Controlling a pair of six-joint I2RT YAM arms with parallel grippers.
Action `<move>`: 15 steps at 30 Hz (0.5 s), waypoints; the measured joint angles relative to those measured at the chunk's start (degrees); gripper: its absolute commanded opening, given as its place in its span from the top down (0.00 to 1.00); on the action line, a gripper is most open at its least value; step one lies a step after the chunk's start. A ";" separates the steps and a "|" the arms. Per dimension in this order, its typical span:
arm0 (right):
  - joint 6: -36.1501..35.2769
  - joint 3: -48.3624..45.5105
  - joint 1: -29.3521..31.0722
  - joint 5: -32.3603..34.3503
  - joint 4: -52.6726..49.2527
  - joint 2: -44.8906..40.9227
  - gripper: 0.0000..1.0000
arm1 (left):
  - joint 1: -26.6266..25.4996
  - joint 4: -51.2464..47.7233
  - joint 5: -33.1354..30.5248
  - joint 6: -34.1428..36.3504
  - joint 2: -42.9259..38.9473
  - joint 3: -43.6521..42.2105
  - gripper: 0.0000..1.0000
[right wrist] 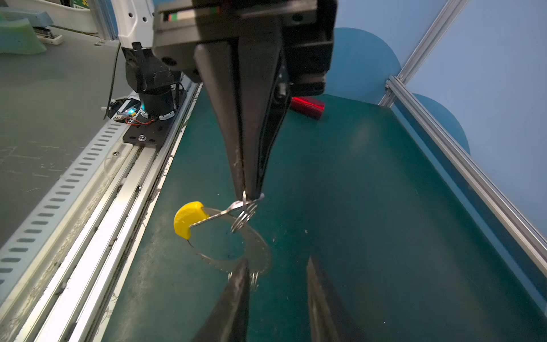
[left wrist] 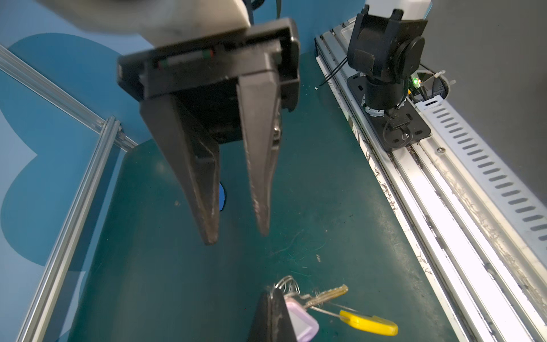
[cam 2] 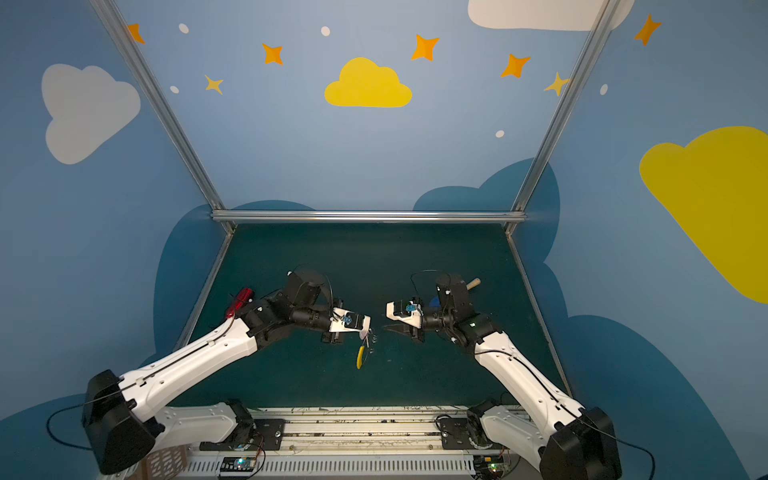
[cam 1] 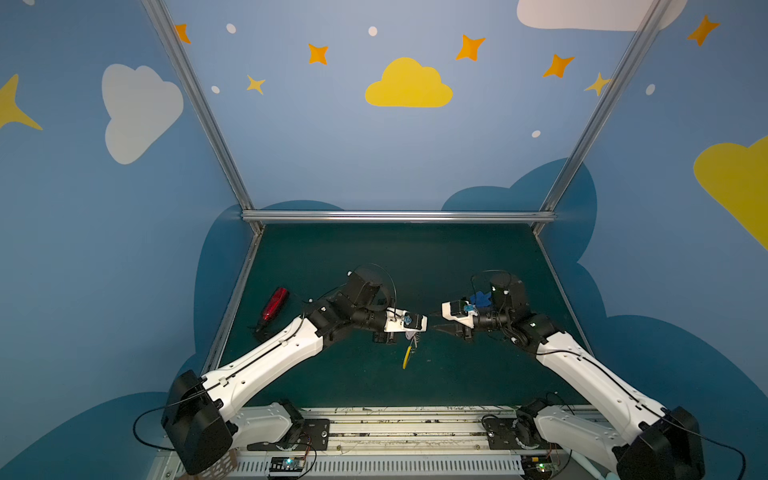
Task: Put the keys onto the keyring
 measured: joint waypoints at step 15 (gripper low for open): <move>1.95 -0.20 0.57 -1.66 -0.24 1.25 0.71 | 0.26 -2.34 2.29 2.01 2.95 4.13 0.96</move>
